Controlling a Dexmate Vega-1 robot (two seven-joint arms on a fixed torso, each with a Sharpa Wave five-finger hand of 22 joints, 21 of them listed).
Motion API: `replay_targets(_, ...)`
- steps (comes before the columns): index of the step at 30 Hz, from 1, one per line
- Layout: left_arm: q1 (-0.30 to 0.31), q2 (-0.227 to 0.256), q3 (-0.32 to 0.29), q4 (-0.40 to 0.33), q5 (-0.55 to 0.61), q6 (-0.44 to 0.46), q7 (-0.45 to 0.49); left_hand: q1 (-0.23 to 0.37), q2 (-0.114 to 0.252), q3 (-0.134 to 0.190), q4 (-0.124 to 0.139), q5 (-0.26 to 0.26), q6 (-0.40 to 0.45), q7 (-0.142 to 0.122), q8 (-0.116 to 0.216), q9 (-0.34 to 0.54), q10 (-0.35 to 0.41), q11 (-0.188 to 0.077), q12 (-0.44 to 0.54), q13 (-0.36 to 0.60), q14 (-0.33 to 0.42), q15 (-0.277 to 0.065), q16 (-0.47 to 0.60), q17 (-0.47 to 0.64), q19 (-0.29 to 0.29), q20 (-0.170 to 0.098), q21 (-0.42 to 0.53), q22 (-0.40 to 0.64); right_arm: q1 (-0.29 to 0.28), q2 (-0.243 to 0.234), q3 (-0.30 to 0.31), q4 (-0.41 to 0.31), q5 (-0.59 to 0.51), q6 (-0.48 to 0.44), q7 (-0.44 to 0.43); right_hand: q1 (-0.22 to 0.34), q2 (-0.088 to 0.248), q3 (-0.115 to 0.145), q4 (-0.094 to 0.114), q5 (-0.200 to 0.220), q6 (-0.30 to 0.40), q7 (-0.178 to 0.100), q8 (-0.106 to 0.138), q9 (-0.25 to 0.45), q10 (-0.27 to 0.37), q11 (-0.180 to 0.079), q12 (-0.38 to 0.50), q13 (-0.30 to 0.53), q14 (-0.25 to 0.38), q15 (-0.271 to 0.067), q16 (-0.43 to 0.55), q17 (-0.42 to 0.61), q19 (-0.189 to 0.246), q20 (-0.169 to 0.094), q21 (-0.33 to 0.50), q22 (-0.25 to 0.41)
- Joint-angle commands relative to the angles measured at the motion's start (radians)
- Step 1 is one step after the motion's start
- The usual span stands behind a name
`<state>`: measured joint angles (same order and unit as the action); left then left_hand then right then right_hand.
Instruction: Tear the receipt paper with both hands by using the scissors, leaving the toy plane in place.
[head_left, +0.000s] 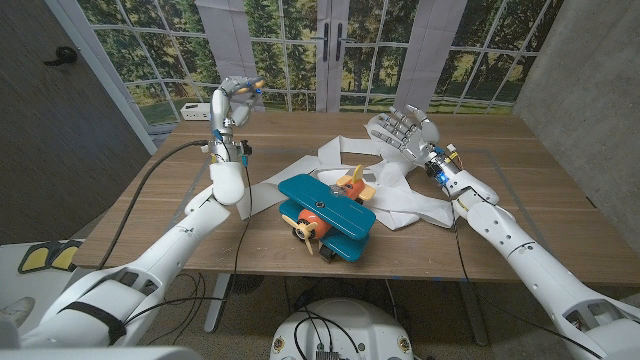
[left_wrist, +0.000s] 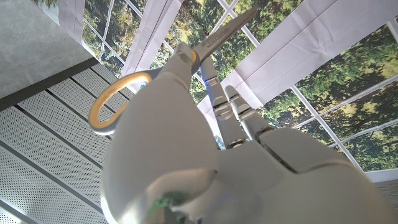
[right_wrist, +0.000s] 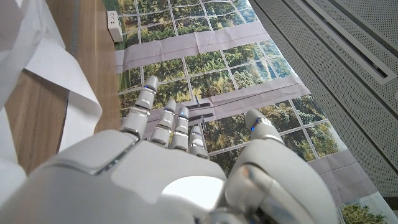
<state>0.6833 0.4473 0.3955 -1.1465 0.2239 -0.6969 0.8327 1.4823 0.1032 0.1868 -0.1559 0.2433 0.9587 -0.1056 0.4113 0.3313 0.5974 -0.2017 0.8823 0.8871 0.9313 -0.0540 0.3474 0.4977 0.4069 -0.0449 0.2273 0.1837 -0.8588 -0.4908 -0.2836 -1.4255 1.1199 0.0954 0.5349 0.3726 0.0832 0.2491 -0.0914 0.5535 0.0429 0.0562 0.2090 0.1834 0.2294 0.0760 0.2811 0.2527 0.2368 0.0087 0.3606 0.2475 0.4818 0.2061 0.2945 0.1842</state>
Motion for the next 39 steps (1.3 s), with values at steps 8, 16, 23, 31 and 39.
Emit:
replay_targets(8, -0.042, -0.018, 0.016, 0.063, 0.024, -0.043, 0.037, 0.001, 0.018, 0.0, 0.0, 0.003, -0.008, -0.001, -0.007, 0.005, 0.0, -0.002, -0.011, 0.003, 0.087, -0.188, -0.004, 0.005, -0.004, -0.009, -0.002, 0.004, 0.026, -0.016, 0.001, -0.012, 0.137, -0.23, 0.141, -0.008, 0.013, 0.004, -0.008, -0.066, 0.077, 0.022, 0.02, 0.007, 0.098, 0.0, 0.034, 0.027, 0.125, -0.039, 0.051, 0.021, 0.181, -0.012, 0.053, 0.002)
replay_targets(16, -0.069, -0.025, 0.028, 0.114, 0.025, -0.079, 0.043, 0.001, 0.018, -0.001, 0.0, 0.002, -0.01, -0.001, -0.01, 0.005, 0.001, -0.002, -0.01, 0.008, 0.086, -0.188, -0.007, 0.006, -0.006, -0.009, -0.003, 0.004, 0.039, -0.015, -0.011, -0.015, 0.15, -0.278, 0.174, -0.019, 0.038, 0.014, -0.004, -0.104, 0.08, 0.03, 0.009, 0.006, 0.151, -0.007, 0.05, 0.045, 0.274, -0.089, 0.13, 0.06, 0.238, -0.062, 0.065, 0.003)
replay_targets(23, -0.089, -0.034, 0.037, 0.15, 0.022, -0.106, 0.049, 0.002, 0.02, 0.0, 0.001, 0.001, -0.013, -0.002, -0.011, 0.006, -0.002, -0.002, -0.013, 0.008, 0.085, -0.188, -0.009, 0.006, -0.008, -0.009, -0.003, 0.004, 0.031, -0.018, -0.009, -0.039, 0.167, -0.311, 0.171, -0.025, 0.039, 0.014, -0.003, -0.119, 0.079, 0.034, 0.005, 0.005, 0.172, -0.007, 0.057, 0.055, 0.288, -0.093, 0.148, 0.081, 0.265, -0.098, 0.073, 0.005)
replay_targets(31, -0.115, -0.031, 0.057, 0.185, 0.109, -0.114, 0.137, 0.003, 0.022, 0.0, 0.0, 0.0, -0.016, 0.0, -0.012, 0.008, -0.005, -0.002, -0.016, 0.01, 0.085, -0.188, -0.011, 0.008, -0.01, -0.009, -0.003, 0.004, 0.029, -0.024, -0.014, -0.056, 0.186, -0.356, 0.166, -0.029, 0.031, 0.019, -0.008, -0.133, 0.069, 0.028, -0.002, 0.005, 0.145, -0.004, 0.045, 0.065, 0.248, -0.07, 0.128, 0.087, 0.252, -0.09, 0.065, 0.006)
replay_targets(39, -0.163, -0.033, 0.101, 0.262, 0.15, -0.159, 0.188, 0.004, 0.023, 0.001, 0.0, 0.0, -0.017, -0.002, -0.013, 0.009, -0.005, -0.002, -0.016, 0.013, 0.083, -0.188, -0.014, 0.008, -0.011, -0.009, -0.003, 0.004, 0.018, -0.016, -0.026, -0.077, 0.193, -0.371, 0.152, -0.035, 0.028, 0.019, -0.007, -0.139, 0.071, 0.029, -0.002, 0.005, 0.151, -0.005, 0.046, 0.068, 0.252, -0.073, 0.128, 0.089, 0.251, -0.09, 0.064, 0.006)
